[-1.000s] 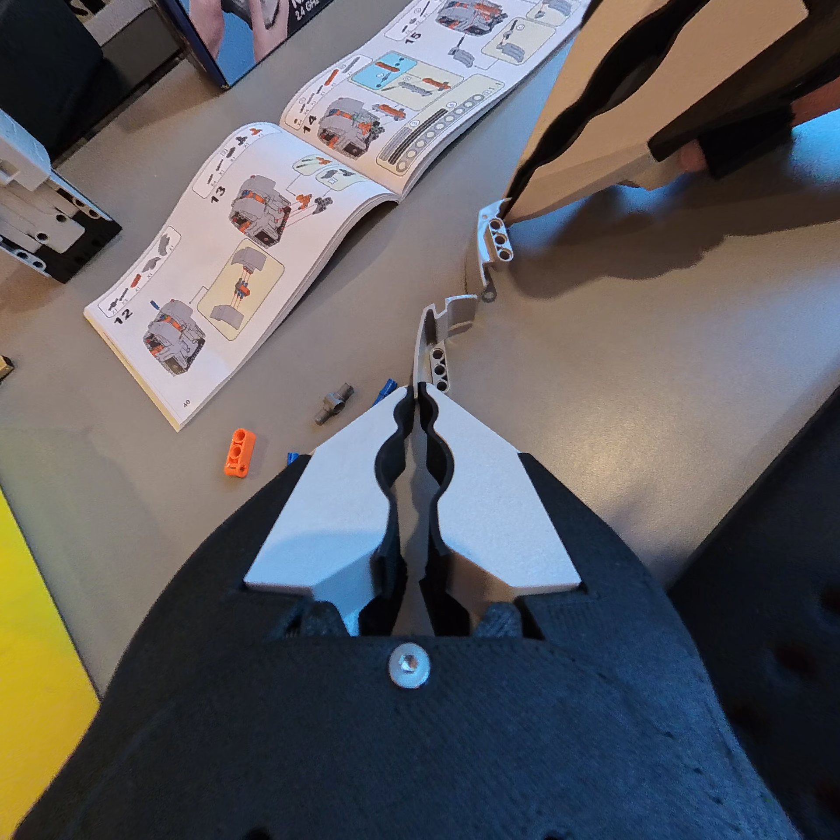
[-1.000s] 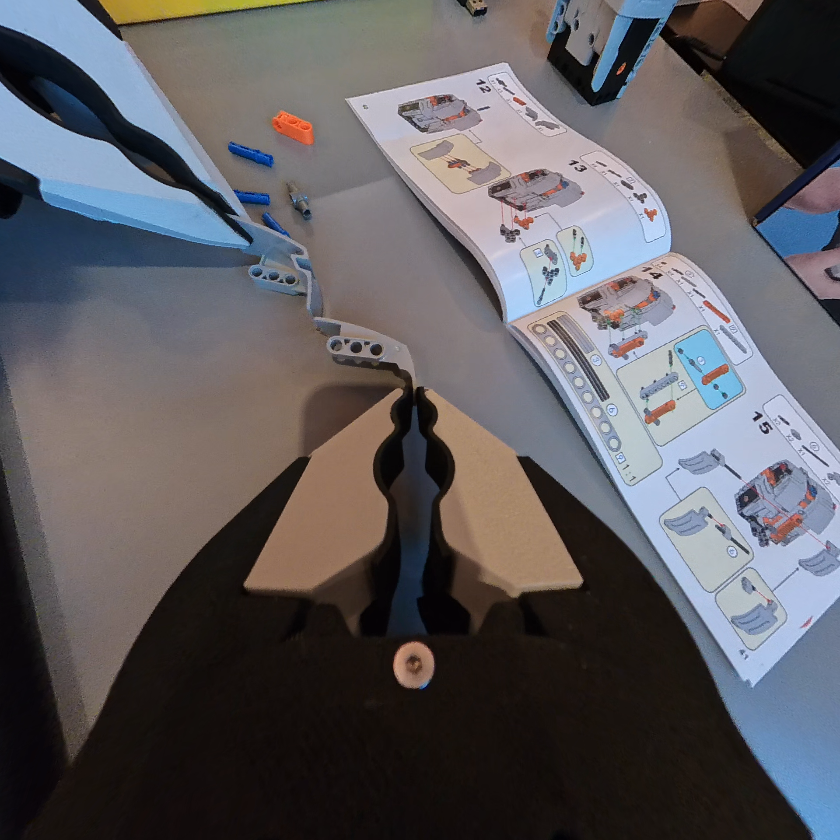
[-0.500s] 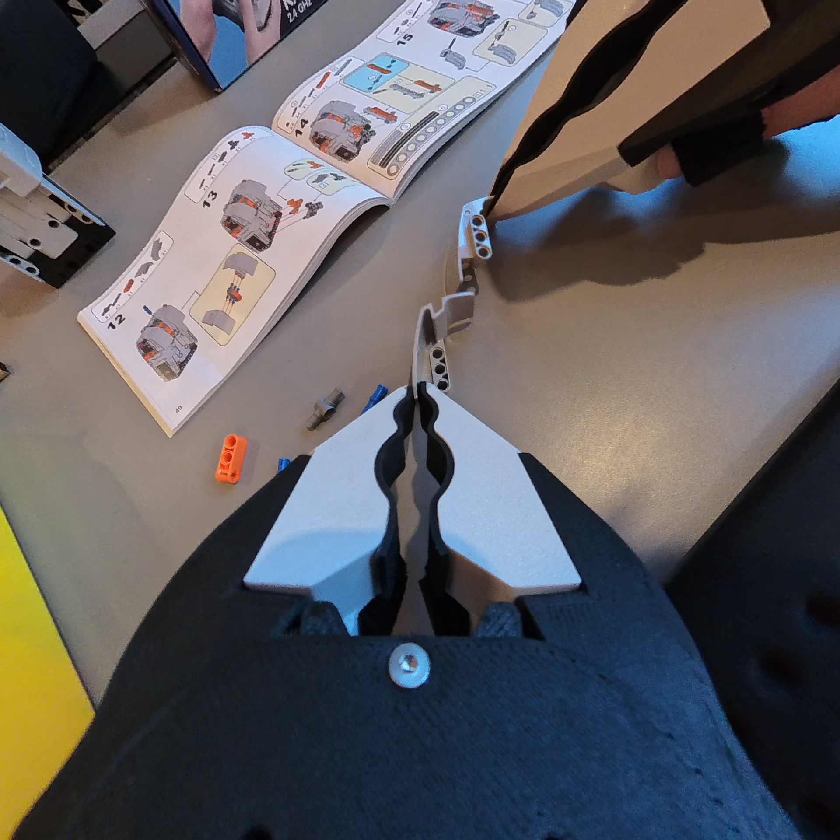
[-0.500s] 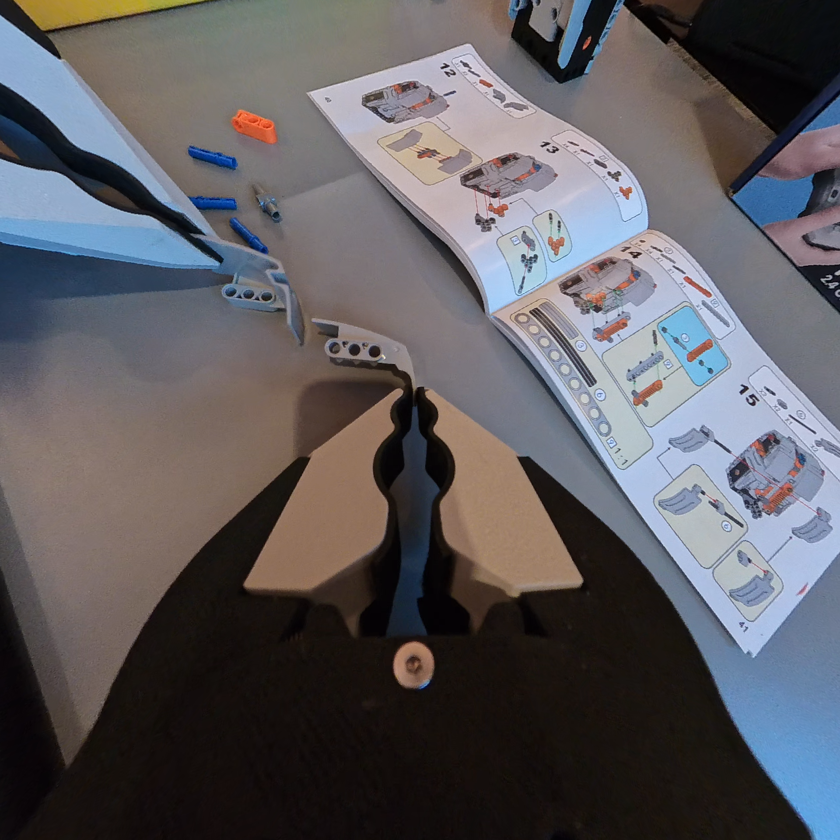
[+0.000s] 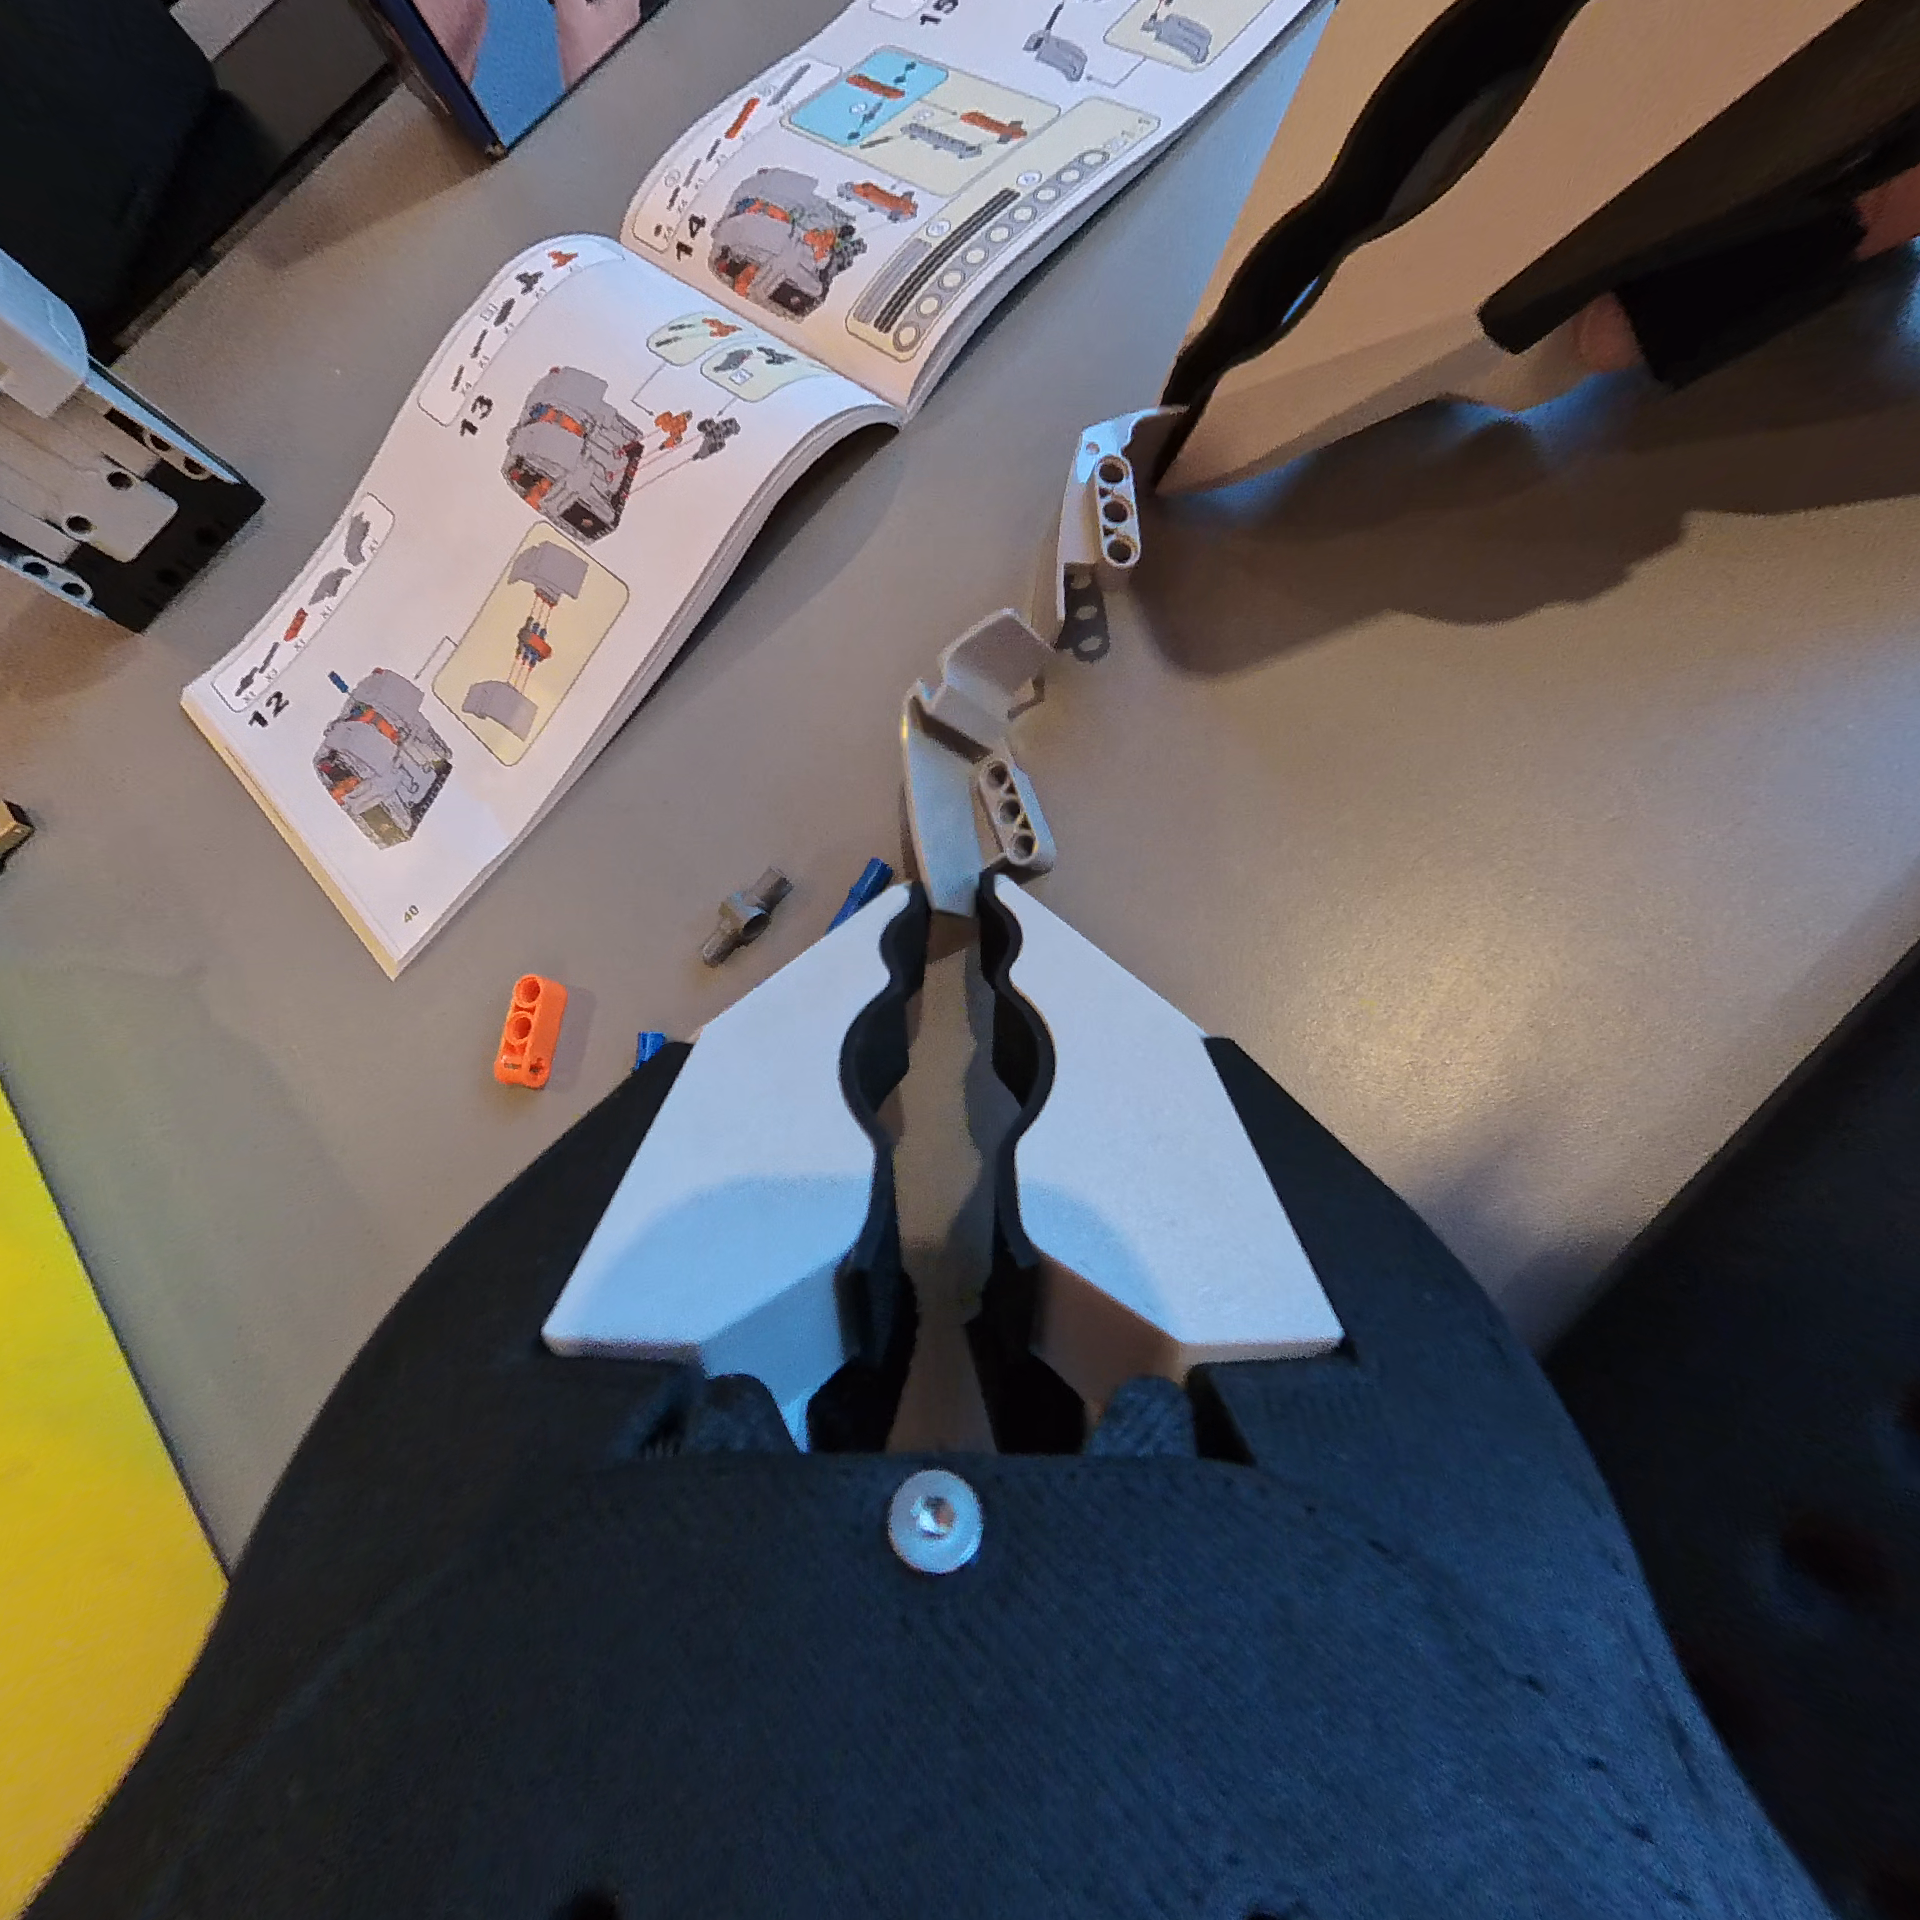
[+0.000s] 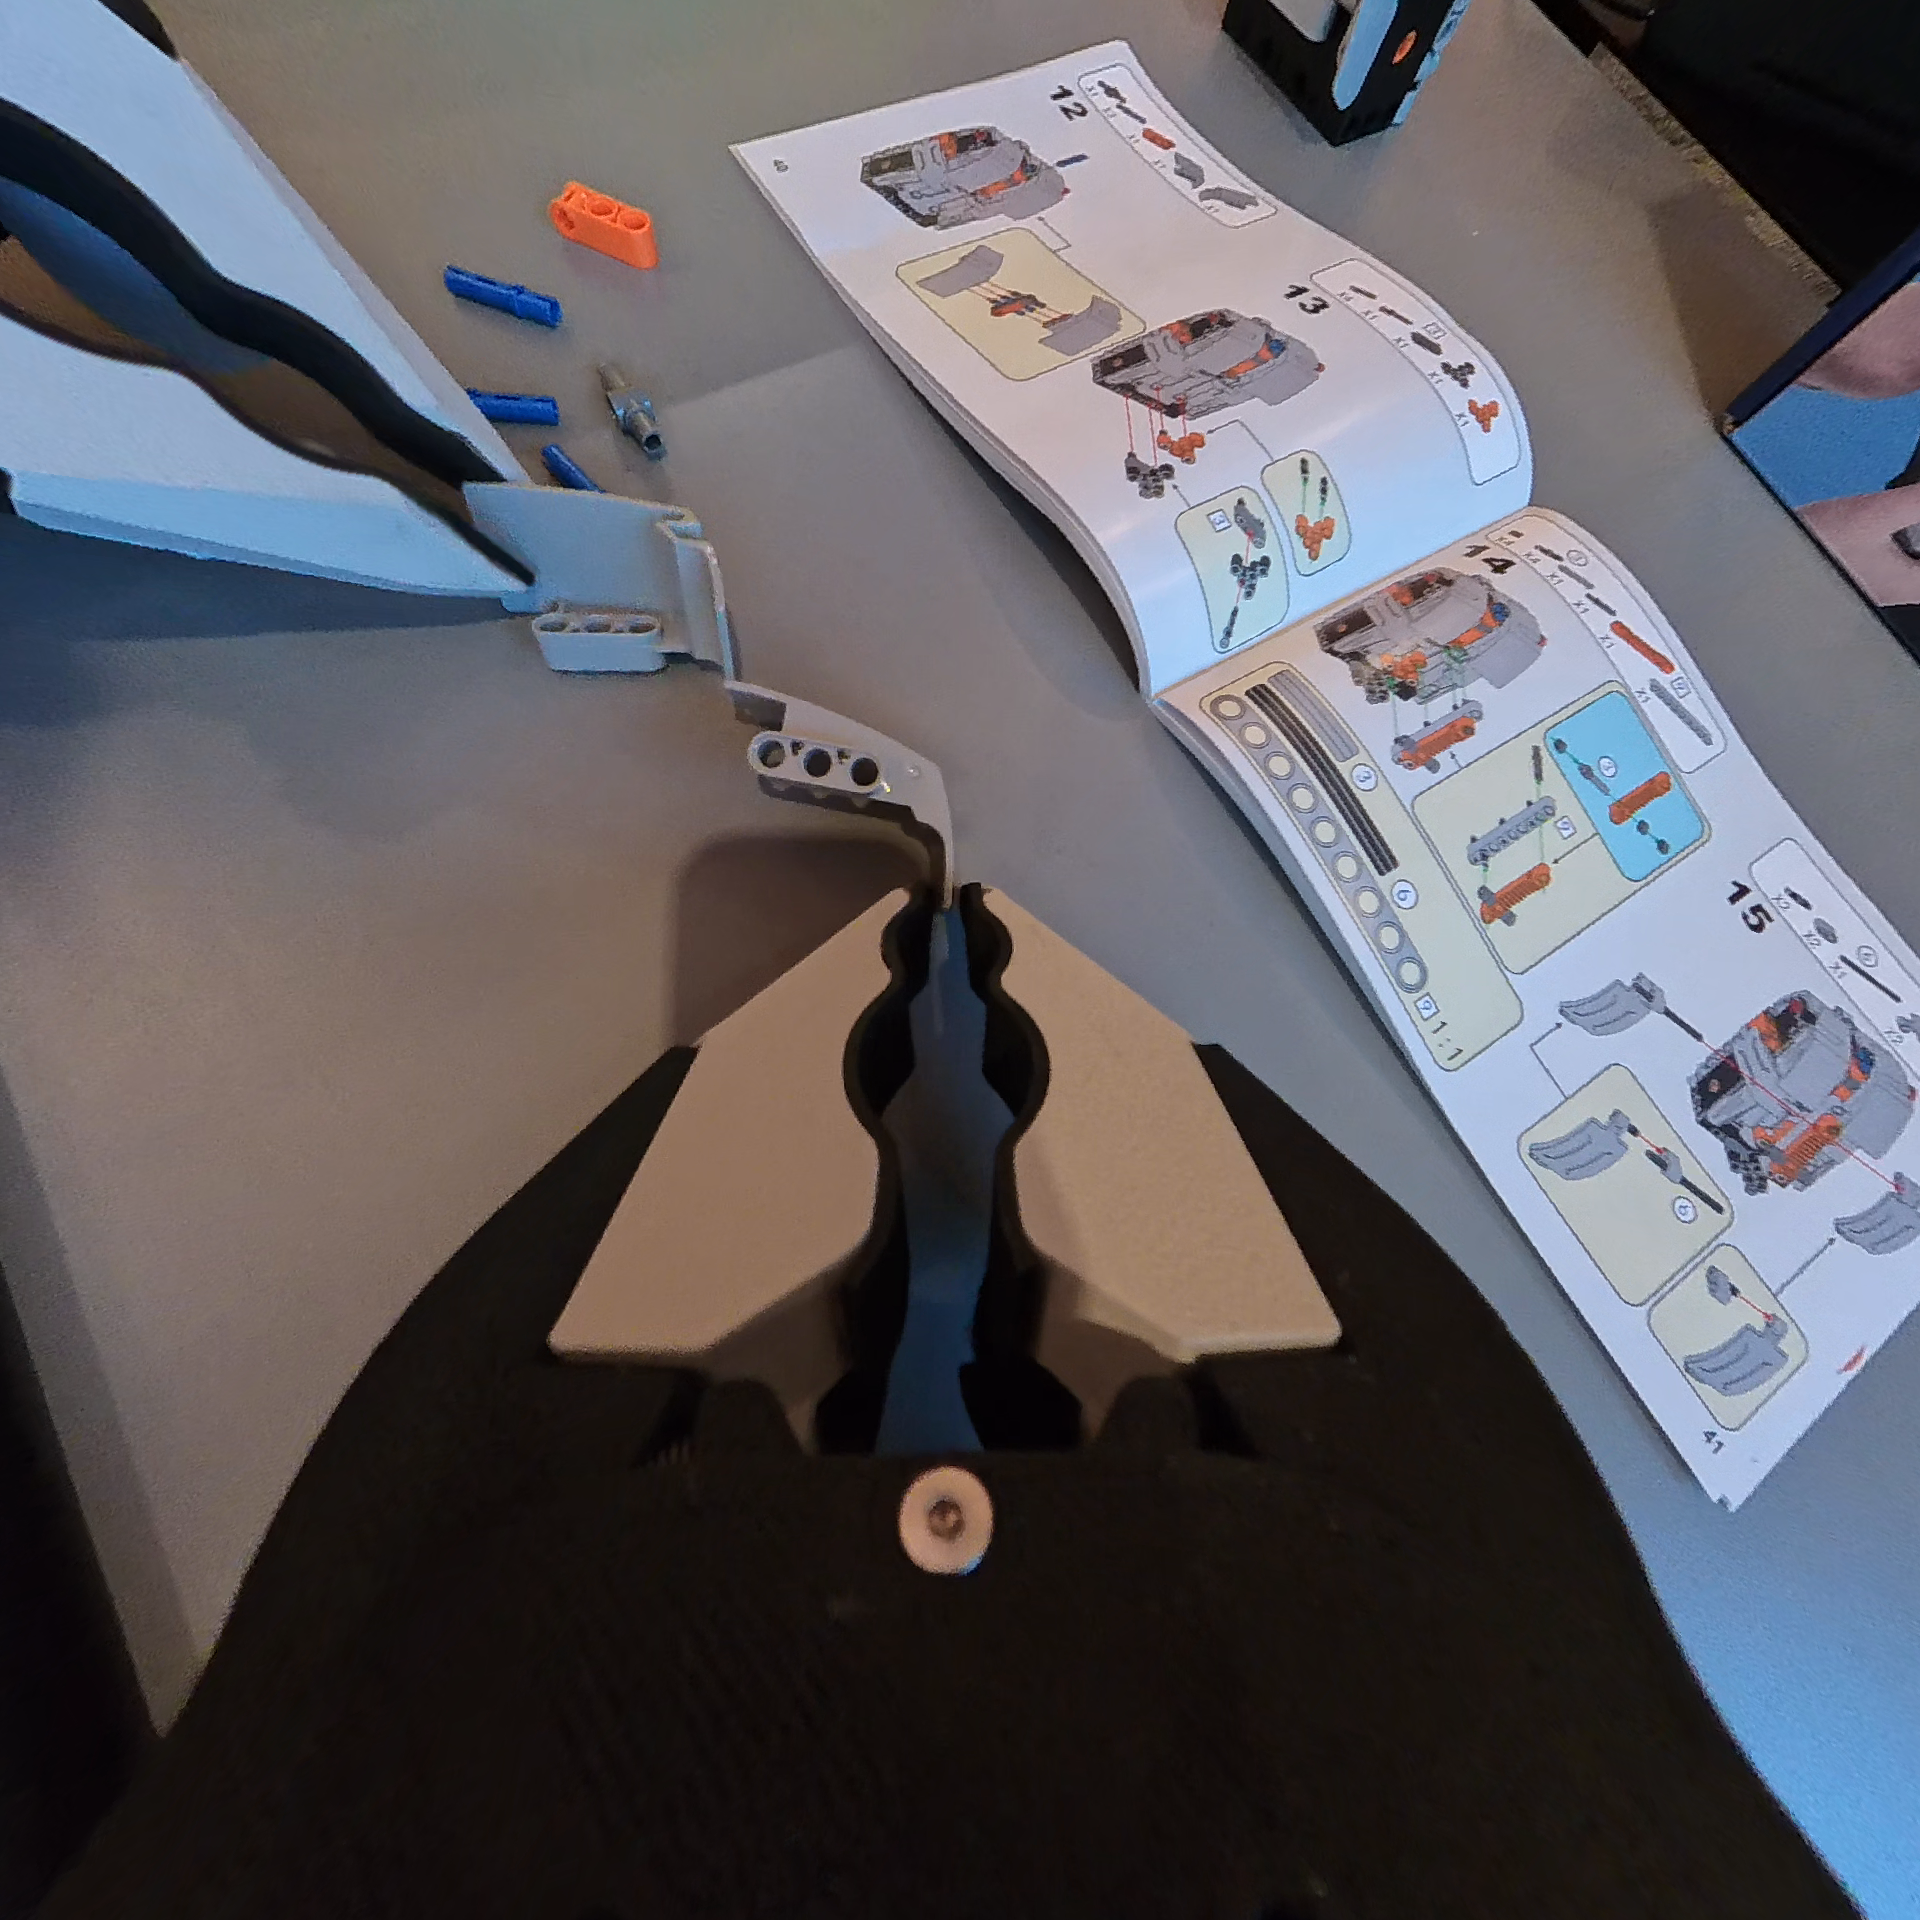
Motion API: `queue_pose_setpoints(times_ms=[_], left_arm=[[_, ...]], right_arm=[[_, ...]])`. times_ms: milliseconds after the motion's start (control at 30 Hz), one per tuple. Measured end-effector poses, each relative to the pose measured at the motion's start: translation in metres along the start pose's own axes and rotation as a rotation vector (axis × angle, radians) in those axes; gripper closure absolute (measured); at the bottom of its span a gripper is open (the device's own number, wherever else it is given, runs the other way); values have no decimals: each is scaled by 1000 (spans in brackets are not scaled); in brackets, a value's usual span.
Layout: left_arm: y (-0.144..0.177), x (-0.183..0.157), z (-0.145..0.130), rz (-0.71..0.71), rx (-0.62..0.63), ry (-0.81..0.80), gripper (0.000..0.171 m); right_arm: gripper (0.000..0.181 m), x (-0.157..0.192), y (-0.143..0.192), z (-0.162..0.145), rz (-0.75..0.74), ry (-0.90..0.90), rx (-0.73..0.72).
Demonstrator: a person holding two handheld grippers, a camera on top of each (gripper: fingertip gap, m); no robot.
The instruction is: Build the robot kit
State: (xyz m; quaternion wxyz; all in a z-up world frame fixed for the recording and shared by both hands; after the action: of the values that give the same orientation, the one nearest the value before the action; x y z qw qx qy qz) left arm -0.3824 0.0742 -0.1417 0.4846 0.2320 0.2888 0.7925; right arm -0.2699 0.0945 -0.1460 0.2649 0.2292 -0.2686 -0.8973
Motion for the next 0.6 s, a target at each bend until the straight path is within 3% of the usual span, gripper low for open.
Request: queue_pose_setpoints(times_ms=[600], left_arm=[[3,-2,4,10,-20,-31,171]], right_arm=[[181,0,4,4,7,11,-23]])
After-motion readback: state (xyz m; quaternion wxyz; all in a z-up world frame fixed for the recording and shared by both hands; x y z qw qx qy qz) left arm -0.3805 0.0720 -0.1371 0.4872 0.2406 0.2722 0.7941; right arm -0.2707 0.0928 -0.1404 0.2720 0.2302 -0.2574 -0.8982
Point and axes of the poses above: each gripper's, where its closed fingertips meet, y back along the fingers, z out of its top, x = y × z across the jaws, the point moved 2 cm from there along y, back along the fingers, and after that the axes turned 12 degrees about -z, right-handed, at the moved point
